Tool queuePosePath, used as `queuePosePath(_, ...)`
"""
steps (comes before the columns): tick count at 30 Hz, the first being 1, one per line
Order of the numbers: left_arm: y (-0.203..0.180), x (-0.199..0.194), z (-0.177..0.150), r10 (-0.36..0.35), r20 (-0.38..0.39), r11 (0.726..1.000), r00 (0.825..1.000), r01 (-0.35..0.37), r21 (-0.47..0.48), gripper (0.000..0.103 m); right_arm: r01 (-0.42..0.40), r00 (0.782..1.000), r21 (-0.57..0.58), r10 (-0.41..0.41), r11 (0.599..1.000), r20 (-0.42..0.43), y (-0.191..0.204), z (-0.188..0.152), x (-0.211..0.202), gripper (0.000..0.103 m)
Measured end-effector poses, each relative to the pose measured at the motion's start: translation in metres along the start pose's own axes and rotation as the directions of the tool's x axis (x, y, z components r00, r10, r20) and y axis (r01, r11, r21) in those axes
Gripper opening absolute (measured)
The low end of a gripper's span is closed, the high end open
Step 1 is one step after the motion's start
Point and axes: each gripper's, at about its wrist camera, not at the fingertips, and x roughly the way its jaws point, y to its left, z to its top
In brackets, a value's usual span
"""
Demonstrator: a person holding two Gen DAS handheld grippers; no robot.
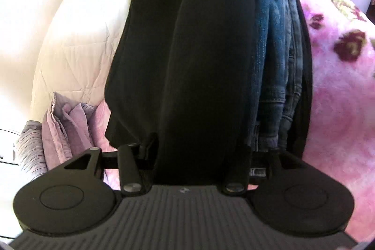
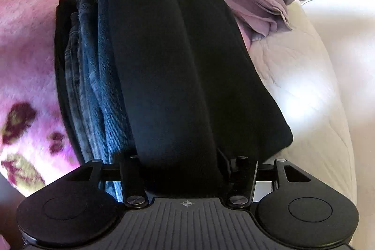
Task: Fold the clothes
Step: 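Carry the jacket with both grippers onto the stack of folded jeans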
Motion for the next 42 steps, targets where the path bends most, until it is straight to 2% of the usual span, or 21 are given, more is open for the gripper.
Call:
queuePosePath(4,0.002,-0.004,0.003,0.013,-0.005,1.0,1.0,-0.013,-0.006,0.047,0.007,1.0,-0.023,-0.007,1.0,-0.027,0.006,-0.005,-0.016,0.055)
queuePosePath(6,0.004,0.003,0.002,-0.002,-0.004,1.0,1.0,0.002,-0.011,0.045,-0.028,0.999,0.023,0.028,0.999,-0.027,0.008,-0.009,-0.013,0.054)
queuePosePath(7,0.006,0.006,0.003,-0.001,0.0,1.0,1.0,0.001,-0.012,0.042,-0.055,0.998,0.056,0.056,0.997,-0.02,0.006,-0.01,-0.013,0.047)
queuePosePath(10,0.01,0.009,0.007,0.083,0.028,0.996,0.996,-0.083,-0.015,0.038,-0.009,1.0,0.071,0.009,0.997,0.001,-0.004,-0.002,-0.013,0.041)
queuePosePath(11,0.01,0.01,0.007,0.106,0.034,0.994,0.994,-0.105,-0.03,0.039,0.022,1.0,0.083,-0.023,0.996,0.011,-0.009,0.012,-0.009,0.04)
queuePosePath(12,0.005,0.015,0.006,0.093,0.024,0.995,0.995,-0.093,-0.028,0.04,0.049,0.999,0.107,-0.051,0.993,0.017,-0.01,0.017,-0.009,0.04)
queuePosePath(13,-0.002,0.021,0.004,0.061,0.002,0.998,0.998,-0.061,-0.005,0.044,0.043,0.999,0.111,-0.044,0.993,0.006,-0.005,0.016,-0.007,0.04)
queuePosePath(14,-0.01,0.025,0.002,0.051,-0.008,0.998,0.999,-0.051,0.023,0.043,0.025,1.0,0.107,-0.024,0.994,-0.01,0.003,0.015,-0.004,0.04)
queuePosePath(16,-0.02,0.024,0.001,0.071,-0.009,0.995,0.997,-0.07,0.074,0.043,-0.004,0.999,0.05,0.006,0.999,-0.048,0.024,0.017,0.005,0.042)
queuePosePath(18,-0.017,0.016,0.001,0.097,-0.011,0.993,0.995,-0.096,0.073,0.048,0.02,0.998,0.017,-0.019,1.0,-0.067,0.03,0.02,0.005,0.045)
queuePosePath(20,-0.016,0.007,-0.001,0.119,-0.015,0.991,0.993,-0.118,0.064,0.059,0.031,0.997,0.037,-0.029,0.999,-0.075,0.025,0.023,-0.001,0.05)
queuePosePath(24,-0.024,-0.012,-0.012,0.154,-0.004,0.986,0.988,-0.153,0.064,0.065,0.044,0.996,0.021,-0.043,0.999,-0.078,0.026,0.022,-0.011,0.054)
queuePosePath(25,-0.024,-0.014,-0.015,0.153,0.0,0.986,0.988,-0.153,0.06,0.064,0.044,0.996,0.014,-0.043,0.999,-0.077,0.03,0.021,-0.009,0.054)
queuePosePath(27,-0.021,-0.014,-0.022,0.138,0.01,0.989,0.99,-0.139,0.048,0.049,0.03,0.997,0.024,-0.028,0.999,-0.074,0.03,0.02,-0.01,0.054)
queuePosePath(29,-0.017,-0.017,-0.027,0.137,0.021,0.99,0.99,-0.137,0.041,0.039,-0.012,0.998,0.087,0.017,0.996,-0.061,0.026,0.016,-0.007,0.042)
queuePosePath(32,-0.012,-0.03,-0.026,0.188,0.044,0.98,0.981,-0.19,0.052,0.034,-0.002,0.999,0.124,0.007,0.992,-0.035,0.015,0.016,-0.011,0.035)
queuePosePath(34,-0.014,-0.023,-0.029,0.184,0.014,0.981,0.983,-0.185,0.059,0.033,0.028,0.999,0.144,-0.025,0.989,-0.019,0.009,0.018,-0.019,0.035)
queuePosePath(36,-0.024,-0.01,-0.031,0.133,-0.03,0.988,0.991,-0.13,0.089,0.034,0.01,0.999,0.145,-0.005,0.989,-0.035,0.02,0.017,-0.013,0.035)
queuePosePath(38,-0.037,-0.005,-0.033,0.133,-0.044,0.982,0.99,-0.126,0.139,0.034,-0.004,0.999,0.135,0.011,0.991,-0.05,0.032,0.017,-0.006,0.036)
queuePosePath(42,-0.028,-0.013,-0.033,0.118,-0.069,0.989,0.991,-0.111,0.093,0.041,0.025,0.998,0.113,-0.018,0.993,-0.055,0.038,0.017,-0.01,0.042)
